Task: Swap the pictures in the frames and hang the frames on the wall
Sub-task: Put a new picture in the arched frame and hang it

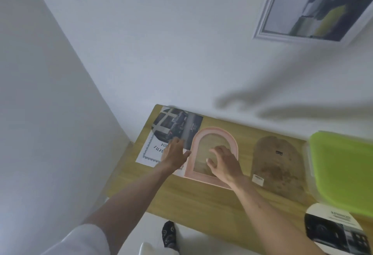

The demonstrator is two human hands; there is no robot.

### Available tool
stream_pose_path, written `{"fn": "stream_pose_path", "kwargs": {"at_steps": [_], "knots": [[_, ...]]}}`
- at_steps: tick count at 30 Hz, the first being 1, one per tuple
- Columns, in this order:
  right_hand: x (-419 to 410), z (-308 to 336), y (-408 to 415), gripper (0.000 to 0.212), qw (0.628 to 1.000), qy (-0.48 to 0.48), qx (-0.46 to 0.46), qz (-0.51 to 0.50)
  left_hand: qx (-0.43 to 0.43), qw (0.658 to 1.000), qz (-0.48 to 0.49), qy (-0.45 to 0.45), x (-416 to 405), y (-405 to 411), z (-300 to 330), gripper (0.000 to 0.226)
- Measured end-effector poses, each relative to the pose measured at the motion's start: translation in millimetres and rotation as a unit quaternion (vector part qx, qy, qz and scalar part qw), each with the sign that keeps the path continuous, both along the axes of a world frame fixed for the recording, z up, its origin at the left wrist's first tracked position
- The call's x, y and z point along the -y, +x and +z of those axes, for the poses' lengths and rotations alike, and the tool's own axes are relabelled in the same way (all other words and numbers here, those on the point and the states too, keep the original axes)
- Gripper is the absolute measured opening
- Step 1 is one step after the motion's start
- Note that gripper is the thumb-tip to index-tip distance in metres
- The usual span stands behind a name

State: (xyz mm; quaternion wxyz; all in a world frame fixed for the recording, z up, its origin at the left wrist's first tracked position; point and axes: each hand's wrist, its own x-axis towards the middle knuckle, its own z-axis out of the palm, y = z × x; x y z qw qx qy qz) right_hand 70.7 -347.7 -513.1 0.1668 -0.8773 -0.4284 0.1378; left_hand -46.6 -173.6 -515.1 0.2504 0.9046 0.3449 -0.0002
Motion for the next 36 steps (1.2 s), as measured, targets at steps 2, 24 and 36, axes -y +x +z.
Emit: {"fn": "stream_pose_path", "kwargs": {"at_steps": [2, 24, 36], "knots": [[-30, 0, -9, 0.041, 0.999, -0.030, 0.003, 0.017, -0.021, 1.000, -0.006, 0.017, -28, -11, -1, 0.047], [-171, -30, -31, 0.019, 0.979, -0.103, 0.107, 0.142, 0.018, 0.996, -0.081, 0.031, -123, -34, -58, 0.048], [-166, -8, -37, 0.033, 0.973, 0.112, 0.154, 0.135, 0.170, 0.953, -0.157, 0.197, -139, -42, -31, 0.009]]}}
